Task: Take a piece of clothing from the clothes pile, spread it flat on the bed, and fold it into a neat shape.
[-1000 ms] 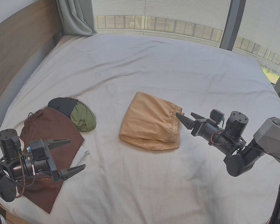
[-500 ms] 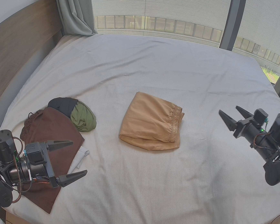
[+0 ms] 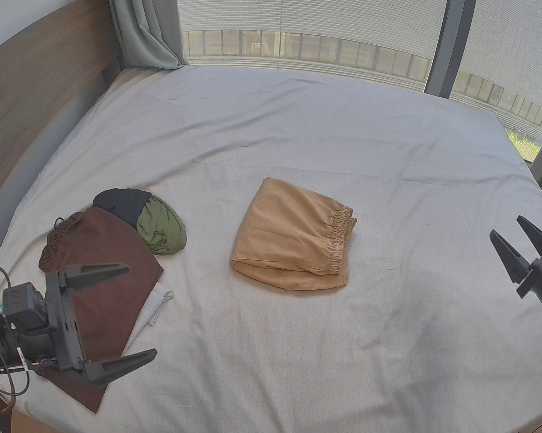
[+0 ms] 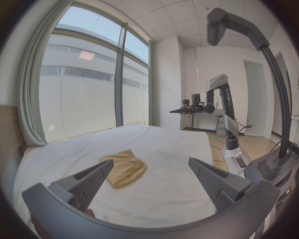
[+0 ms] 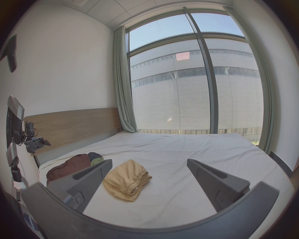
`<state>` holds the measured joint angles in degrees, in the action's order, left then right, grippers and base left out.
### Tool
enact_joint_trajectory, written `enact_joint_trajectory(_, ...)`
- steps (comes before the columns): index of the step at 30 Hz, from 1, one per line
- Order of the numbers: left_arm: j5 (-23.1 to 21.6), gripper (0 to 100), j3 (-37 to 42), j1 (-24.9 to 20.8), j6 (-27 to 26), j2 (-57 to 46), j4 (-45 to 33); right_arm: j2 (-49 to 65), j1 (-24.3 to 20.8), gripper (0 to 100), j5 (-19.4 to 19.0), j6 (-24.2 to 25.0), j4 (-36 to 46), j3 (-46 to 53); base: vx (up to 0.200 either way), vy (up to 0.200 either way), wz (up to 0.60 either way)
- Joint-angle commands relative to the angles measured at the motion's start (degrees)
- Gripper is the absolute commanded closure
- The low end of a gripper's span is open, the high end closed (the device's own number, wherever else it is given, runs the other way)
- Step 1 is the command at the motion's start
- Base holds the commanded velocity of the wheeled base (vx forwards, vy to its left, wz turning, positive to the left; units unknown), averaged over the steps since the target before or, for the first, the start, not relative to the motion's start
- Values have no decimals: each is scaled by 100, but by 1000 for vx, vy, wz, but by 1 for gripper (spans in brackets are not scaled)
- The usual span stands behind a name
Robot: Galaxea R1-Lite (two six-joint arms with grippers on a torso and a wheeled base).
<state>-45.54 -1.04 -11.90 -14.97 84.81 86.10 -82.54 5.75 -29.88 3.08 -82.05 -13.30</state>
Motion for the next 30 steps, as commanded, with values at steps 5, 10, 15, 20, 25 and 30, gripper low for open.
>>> enact_joint_trajectory(5,415,0,104,-6,108,-1731,-410,2427,330,0,-334,483,155,1040,0,0,0)
enact_joint_trajectory(10,1215,0,104,-6,275,-2663,-1342,3455,339,0,-334,694,937,1172,0,0,0)
enact_joint_trajectory(15,1856,0,104,-41,653,-4078,-3231,5108,216,0,-370,878,2809,1040,0,0,0)
enact_joint_trajectory(20,2023,0,-2,3,750,-5414,-4840,6611,-321,0,-554,922,4848,882,0,0,0)
enact_joint_trajectory(25,2410,0,-230,3,847,-6424,-6097,7780,-839,0,-580,904,6351,750,0,0,0)
enact_joint_trajectory(30,2427,0,104,320,855,-7611,-7318,7850,-865,0,-317,430,6808,1330,0,0,0)
